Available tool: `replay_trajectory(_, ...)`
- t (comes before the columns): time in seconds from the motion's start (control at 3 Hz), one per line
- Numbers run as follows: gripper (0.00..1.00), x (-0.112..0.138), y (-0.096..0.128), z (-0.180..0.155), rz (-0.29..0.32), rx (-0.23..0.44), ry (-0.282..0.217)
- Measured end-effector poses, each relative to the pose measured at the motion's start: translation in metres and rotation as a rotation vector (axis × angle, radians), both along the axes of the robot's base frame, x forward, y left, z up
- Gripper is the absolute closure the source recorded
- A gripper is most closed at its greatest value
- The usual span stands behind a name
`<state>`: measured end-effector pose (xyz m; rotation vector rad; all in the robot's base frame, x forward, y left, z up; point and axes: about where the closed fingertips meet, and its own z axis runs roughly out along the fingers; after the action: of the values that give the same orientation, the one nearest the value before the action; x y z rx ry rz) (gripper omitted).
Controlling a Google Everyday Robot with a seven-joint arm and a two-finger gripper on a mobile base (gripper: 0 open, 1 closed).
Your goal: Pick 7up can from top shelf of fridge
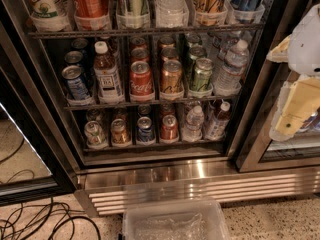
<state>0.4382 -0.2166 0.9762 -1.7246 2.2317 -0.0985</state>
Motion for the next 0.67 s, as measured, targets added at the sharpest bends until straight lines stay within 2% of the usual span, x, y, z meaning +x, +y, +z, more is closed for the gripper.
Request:
replay_trajectory(0.33,0.0,0.0,0.0,0.0,0.0,0.0,0.0)
replay_trajectory(0.67,0.0,0.019,0.015,0.008,-0.043,0.114,-0.06)
